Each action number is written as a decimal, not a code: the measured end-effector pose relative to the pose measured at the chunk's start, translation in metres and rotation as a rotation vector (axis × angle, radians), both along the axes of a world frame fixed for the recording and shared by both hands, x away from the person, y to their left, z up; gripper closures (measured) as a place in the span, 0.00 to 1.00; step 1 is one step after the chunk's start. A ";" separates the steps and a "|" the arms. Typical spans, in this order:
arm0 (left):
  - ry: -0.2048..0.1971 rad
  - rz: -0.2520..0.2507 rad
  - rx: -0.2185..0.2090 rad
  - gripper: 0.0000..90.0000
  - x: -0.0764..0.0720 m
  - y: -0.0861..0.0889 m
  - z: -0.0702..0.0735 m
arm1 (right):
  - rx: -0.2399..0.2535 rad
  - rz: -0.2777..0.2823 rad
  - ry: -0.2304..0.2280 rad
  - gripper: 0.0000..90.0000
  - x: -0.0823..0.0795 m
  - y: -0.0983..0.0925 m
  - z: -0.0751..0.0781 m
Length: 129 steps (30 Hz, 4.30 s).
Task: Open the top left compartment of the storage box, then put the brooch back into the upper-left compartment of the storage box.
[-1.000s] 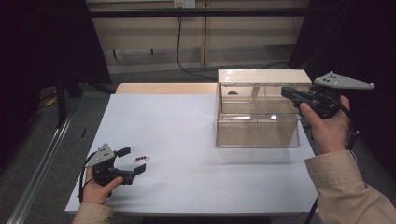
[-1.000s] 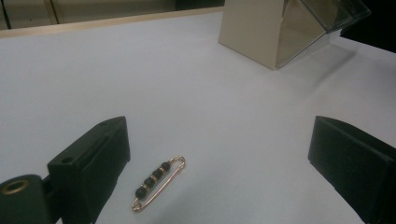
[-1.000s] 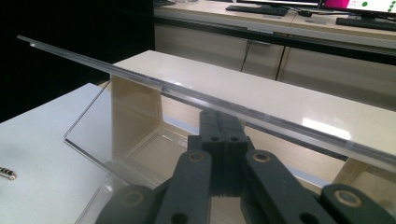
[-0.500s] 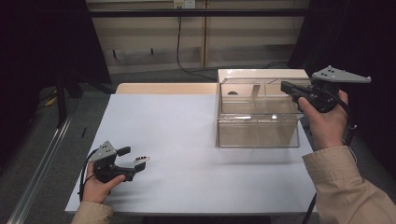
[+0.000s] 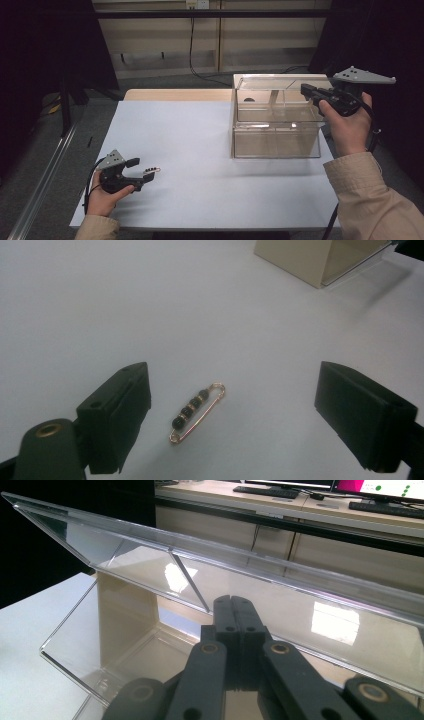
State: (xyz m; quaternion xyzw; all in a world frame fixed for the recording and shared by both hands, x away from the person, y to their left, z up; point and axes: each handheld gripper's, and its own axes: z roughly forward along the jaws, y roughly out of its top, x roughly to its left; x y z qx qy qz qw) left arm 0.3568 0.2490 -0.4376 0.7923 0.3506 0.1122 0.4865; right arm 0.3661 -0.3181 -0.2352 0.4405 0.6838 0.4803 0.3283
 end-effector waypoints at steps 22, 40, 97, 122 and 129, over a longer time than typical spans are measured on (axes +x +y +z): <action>0.098 -0.032 0.131 0.71 0.033 -0.011 -0.019 | -0.010 0.005 0.003 1.00 0.000 0.000 0.001; 0.179 -0.009 0.110 0.93 0.027 -0.017 -0.018 | -0.013 0.012 0.007 1.00 0.001 0.004 0.000; 0.193 -0.163 0.001 0.93 0.043 -0.077 0.081 | -0.016 0.030 0.029 1.00 0.007 0.006 -0.004; 0.164 -0.219 -0.020 0.93 0.052 -0.105 0.114 | -0.006 0.021 0.029 1.00 0.005 0.005 -0.004; 0.156 -0.234 -0.027 0.93 0.053 -0.112 0.122 | -0.006 0.023 0.030 1.00 0.005 0.004 -0.003</action>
